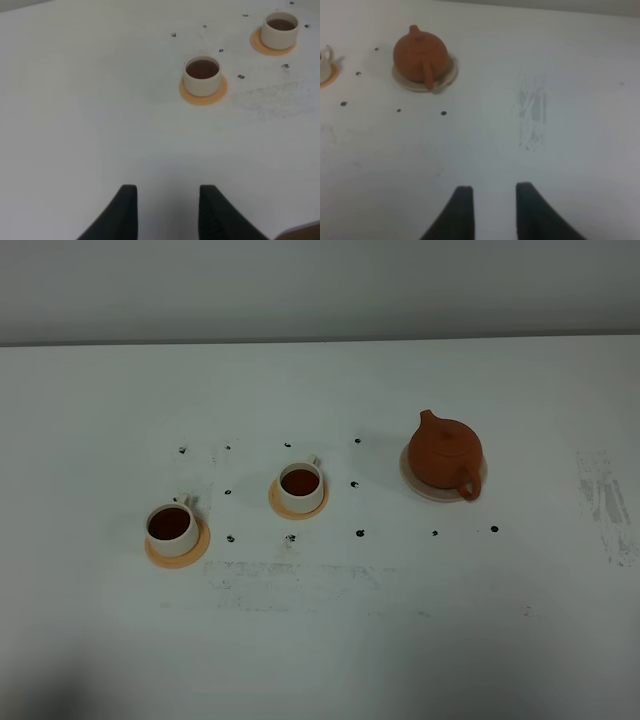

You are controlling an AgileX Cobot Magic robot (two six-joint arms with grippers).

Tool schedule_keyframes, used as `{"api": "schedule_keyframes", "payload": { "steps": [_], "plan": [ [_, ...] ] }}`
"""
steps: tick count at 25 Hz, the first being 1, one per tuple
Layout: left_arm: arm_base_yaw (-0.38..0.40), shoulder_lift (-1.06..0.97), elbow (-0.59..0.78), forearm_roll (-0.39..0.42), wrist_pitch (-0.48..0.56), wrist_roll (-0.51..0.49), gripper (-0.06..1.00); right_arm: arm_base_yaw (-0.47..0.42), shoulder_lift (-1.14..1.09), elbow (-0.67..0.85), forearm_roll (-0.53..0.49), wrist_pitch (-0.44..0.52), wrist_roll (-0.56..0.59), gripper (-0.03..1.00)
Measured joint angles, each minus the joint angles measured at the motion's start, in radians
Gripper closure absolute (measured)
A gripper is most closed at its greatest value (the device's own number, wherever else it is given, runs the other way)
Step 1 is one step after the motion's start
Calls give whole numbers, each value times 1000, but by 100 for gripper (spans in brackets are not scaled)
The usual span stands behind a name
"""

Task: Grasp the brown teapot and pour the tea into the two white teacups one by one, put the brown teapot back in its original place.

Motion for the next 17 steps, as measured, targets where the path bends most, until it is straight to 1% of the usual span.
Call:
{"api": "schedule_keyframes", "payload": {
  "steps": [17],
  "plan": [
    [-4,0,0,0,0,0,64,0,0,0,0,0,1,76]
  ]
}}
